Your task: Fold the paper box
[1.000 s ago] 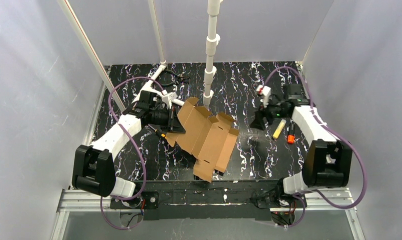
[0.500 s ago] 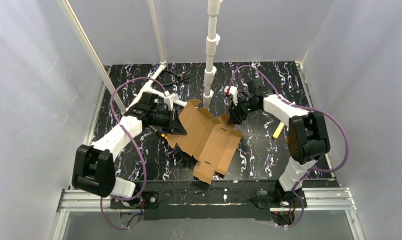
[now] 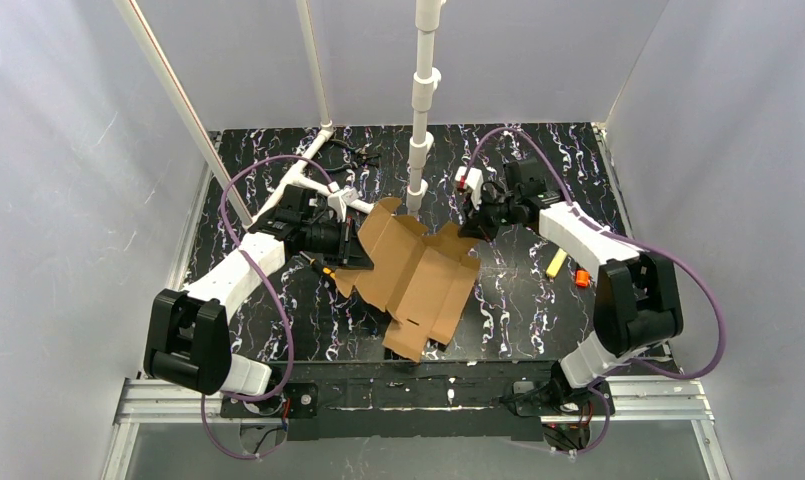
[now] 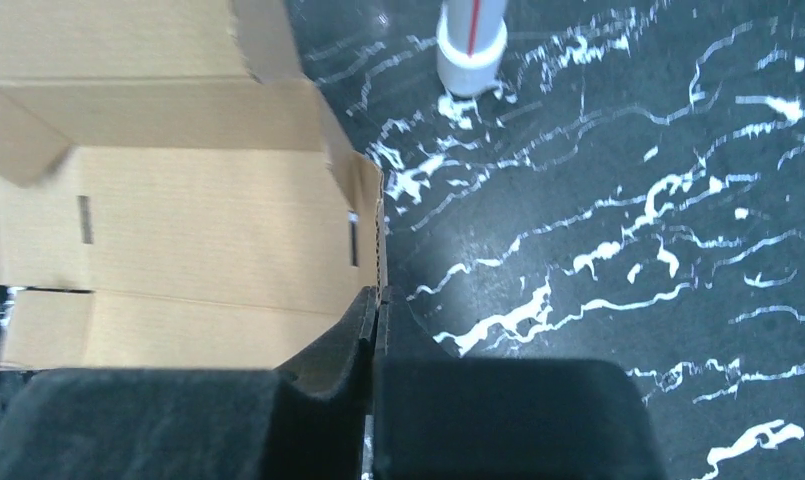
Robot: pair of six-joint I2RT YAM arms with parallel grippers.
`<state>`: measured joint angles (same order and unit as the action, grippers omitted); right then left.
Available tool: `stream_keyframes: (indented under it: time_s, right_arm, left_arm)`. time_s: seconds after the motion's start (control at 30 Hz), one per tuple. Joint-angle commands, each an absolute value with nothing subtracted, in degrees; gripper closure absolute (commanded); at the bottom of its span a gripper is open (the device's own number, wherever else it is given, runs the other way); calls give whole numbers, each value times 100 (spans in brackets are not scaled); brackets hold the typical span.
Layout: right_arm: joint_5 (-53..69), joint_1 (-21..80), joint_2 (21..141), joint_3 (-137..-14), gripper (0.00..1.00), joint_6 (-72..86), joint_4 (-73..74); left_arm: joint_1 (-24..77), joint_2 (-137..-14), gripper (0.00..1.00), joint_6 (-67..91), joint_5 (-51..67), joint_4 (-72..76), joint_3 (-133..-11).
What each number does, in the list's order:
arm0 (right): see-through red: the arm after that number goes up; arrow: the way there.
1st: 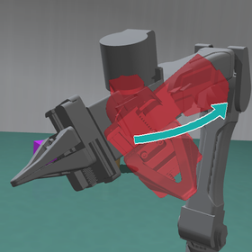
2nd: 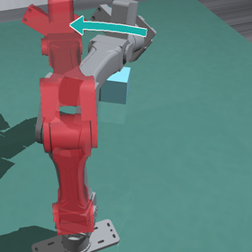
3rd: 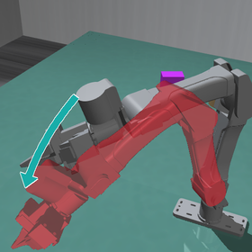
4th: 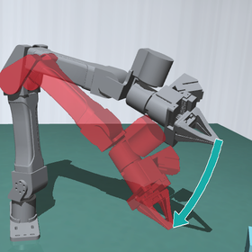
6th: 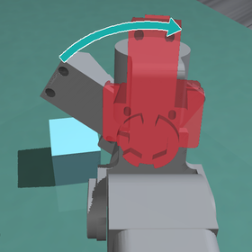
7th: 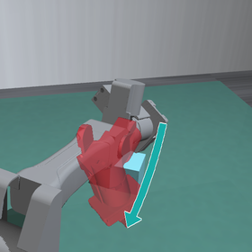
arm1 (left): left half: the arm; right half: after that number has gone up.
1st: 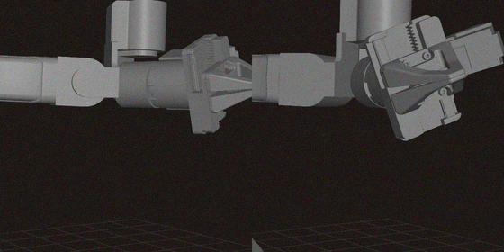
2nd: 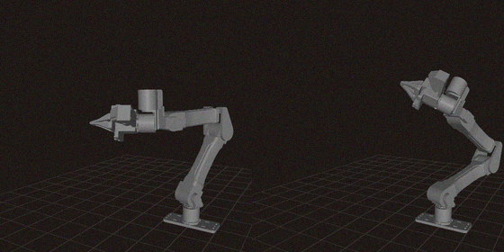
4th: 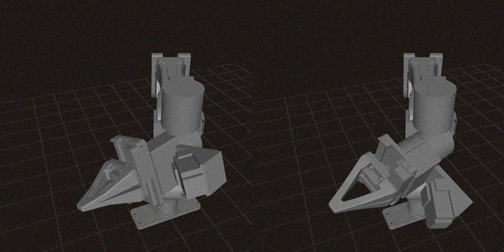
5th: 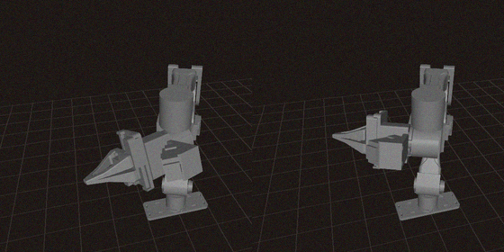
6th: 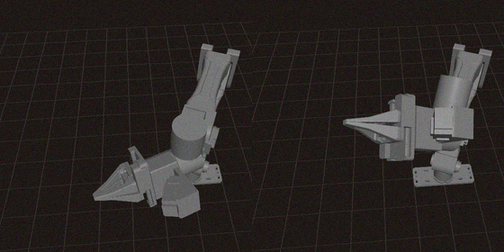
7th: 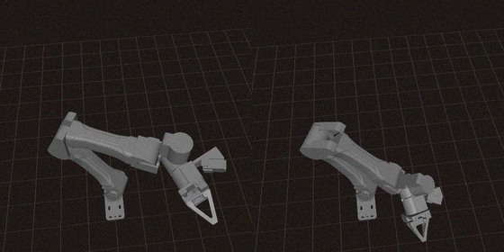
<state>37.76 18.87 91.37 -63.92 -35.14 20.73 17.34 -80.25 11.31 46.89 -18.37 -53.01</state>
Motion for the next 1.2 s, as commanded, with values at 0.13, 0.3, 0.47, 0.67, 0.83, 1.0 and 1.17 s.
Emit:
stream_keyframes:
  time_s: [0.13,0.3,0.47,0.67,0.83,1.0,1.17]
  right_arm:
    - [5610,2117,8744,-6132,99,-3540,2172]
    - [4830,2177,8866,-6054,99,-3049,1716]
    - [3050,1650,8847,-6091,74,-2136,1028]
    - [4093,813,8224,-5665,24,-2381,1255]
    - [4816,809,7614,-4911,7,-3439,1628]
    - [5208,764,7530,-4813,4,-4521,2181]
    - [5423,656,7514,-4944,3,-4756,2527]
  left_arm:
    - [1742,-7865,100,1073,4702,-1779,-5352]
    - [1740,-7847,100,1073,4696,-1749,-5334]
    - [1723,-7769,100,1031,4636,-1793,-5364]
    - [1714,-7681,100,1063,4586,-1849,-5415]
    - [1729,-7511,100,852,4403,-2056,-5599]
    - [1861,-7316,100,104,3958,-2478,-6001]
    - [2251,-7131,100,-1012,3138,-3098,-6410]
